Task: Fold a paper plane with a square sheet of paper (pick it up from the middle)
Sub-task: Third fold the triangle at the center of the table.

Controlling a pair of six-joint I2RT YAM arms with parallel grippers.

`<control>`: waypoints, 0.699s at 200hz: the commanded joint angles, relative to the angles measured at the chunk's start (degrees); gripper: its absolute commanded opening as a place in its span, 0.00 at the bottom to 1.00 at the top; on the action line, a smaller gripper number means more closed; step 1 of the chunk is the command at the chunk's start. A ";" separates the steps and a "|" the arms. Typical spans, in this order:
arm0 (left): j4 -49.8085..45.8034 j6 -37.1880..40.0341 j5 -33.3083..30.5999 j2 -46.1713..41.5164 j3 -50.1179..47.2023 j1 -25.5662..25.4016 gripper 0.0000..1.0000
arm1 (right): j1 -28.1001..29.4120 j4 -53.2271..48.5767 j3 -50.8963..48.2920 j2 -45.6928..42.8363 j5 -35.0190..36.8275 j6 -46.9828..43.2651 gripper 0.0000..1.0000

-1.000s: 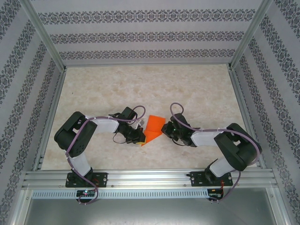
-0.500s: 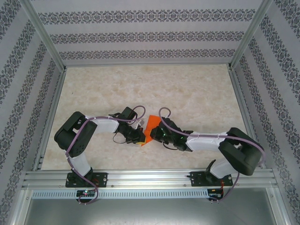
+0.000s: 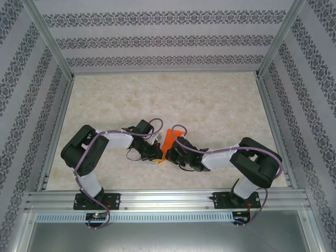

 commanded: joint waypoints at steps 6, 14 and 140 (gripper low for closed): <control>-6.97 1.54 -8.51 2.44 -2.13 -0.48 0.00 | -1.84 -3.23 -2.59 -2.21 4.09 1.55 0.06; -6.94 1.63 -8.60 2.52 -2.14 -0.42 0.00 | -2.56 -3.42 -3.26 -3.16 4.61 1.42 0.07; -6.58 1.74 -7.77 2.46 -2.10 -0.46 0.01 | -15.95 -11.38 -4.95 -10.53 1.17 -6.06 0.10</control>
